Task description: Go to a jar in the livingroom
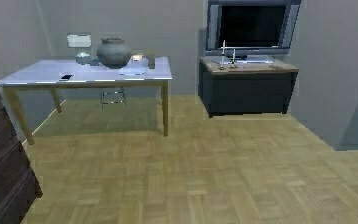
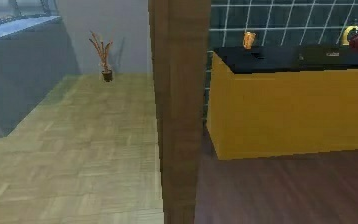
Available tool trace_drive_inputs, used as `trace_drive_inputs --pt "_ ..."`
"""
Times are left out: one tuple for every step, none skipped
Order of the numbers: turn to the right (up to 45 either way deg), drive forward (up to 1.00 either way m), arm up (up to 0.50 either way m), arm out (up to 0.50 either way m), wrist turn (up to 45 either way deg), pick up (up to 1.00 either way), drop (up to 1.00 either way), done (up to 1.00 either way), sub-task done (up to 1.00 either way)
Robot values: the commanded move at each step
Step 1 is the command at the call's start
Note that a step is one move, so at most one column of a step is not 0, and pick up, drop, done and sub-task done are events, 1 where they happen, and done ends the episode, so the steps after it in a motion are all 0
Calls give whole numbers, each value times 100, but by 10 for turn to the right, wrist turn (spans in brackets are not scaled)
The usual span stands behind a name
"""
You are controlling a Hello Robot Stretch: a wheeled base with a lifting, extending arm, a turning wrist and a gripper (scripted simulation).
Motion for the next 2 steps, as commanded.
trace_drive_inputs --pt "0 25 0 0 0 0 0 0 0" --pt "90 0 0 0 0 0 0 0 0"
